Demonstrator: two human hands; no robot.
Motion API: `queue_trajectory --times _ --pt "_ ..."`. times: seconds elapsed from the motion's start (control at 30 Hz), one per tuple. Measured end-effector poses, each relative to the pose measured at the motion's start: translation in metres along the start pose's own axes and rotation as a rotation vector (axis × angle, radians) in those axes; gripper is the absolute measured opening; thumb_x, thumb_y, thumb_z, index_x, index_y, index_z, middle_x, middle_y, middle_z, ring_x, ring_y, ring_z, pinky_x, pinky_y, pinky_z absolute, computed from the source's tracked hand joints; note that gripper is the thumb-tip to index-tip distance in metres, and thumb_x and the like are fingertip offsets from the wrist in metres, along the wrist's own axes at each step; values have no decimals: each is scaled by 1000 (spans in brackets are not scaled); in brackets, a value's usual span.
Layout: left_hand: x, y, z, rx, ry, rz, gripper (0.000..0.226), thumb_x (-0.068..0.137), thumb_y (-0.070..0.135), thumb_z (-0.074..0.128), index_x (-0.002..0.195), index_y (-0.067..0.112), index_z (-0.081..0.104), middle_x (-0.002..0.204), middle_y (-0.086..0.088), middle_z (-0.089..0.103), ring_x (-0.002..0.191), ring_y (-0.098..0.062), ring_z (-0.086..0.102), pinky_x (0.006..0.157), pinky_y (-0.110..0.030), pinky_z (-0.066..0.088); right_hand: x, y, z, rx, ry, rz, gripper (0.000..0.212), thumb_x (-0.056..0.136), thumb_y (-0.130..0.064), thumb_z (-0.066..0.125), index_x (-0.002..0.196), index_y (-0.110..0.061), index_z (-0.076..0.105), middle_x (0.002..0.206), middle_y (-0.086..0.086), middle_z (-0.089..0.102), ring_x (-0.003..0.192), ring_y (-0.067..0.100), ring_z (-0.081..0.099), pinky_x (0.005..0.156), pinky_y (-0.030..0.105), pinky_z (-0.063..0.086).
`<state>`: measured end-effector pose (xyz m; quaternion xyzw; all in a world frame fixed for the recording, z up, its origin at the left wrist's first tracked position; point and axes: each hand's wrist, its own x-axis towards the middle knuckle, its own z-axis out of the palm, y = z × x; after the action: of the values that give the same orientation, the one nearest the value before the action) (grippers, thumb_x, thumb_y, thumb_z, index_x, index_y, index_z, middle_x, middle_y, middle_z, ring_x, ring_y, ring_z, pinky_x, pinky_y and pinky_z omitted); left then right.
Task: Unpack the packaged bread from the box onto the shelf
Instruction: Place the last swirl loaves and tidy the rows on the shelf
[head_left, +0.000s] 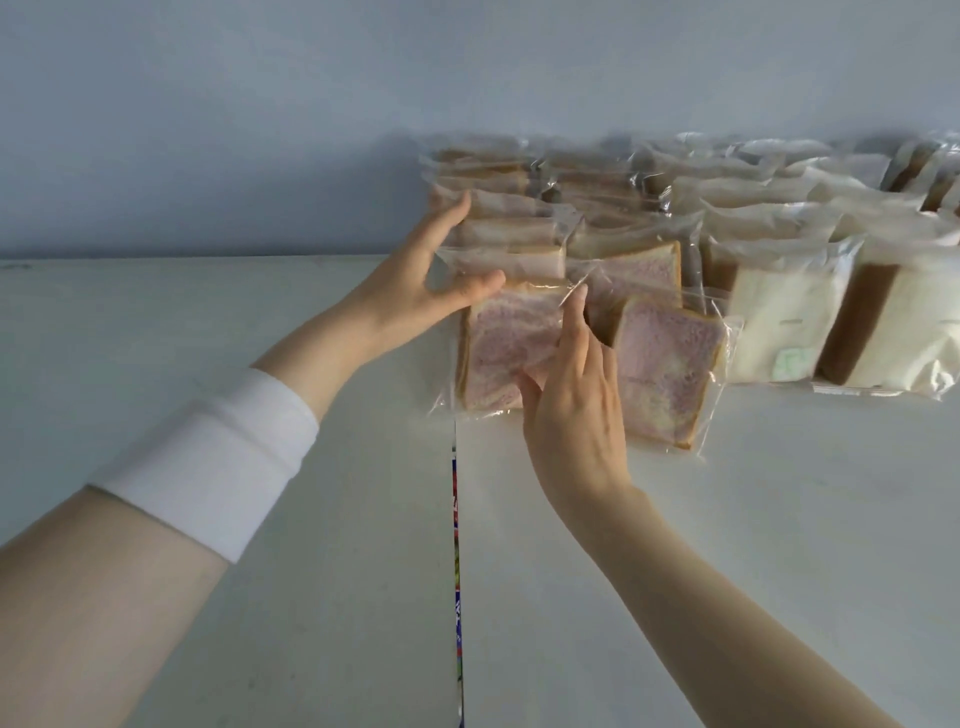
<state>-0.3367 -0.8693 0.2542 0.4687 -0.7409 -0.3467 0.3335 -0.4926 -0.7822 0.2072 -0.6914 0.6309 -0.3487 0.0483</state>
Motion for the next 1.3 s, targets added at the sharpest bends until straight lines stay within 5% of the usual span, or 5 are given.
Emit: queue_trajectory --times 0.27,0.63,0.83,1.03,1.3 --pt "0 -2 -4 -122 -106 7 116 56 75 64 146 36 3 158 2 -10 144 -9 -9 116 -25 6 2 -3 1 334 -58 23 81 82 3 56 146 -3 7 149 1 19 138 31 28 114 42 25" --pt "2 -21 10 -333 39 3 123 65 45 70 141 31 -25 158 6 -1 108 2 54 94 -20 45 11 -12 11 460 -114 145 93 80 -12 71 144 4 6 153 16 18 144 22 18 117 38 23" --pt "4 -24 24 -356 100 -3 137 53 70 72 146 18 -13 155 10 10 140 -1 13 115 -29 20 12 -6 2 390 -51 166 88 82 -9 67 147 -9 8 155 3 20 143 15 20 115 33 25" --pt "9 -28 24 -274 76 55 87 82 19 66 145 10 6 120 17 47 82 14 57 75 -5 44 15 -6 7 364 -46 181 86 87 -9 62 149 -18 3 156 -2 17 141 10 20 104 17 22" --pt "-20 0 6 -122 100 48 129 53 67 70 147 26 -9 158 -2 -9 139 1 0 117 -36 13 12 10 -7 472 -299 309 91 86 -10 62 149 -13 -5 157 1 12 144 13 13 107 15 12"
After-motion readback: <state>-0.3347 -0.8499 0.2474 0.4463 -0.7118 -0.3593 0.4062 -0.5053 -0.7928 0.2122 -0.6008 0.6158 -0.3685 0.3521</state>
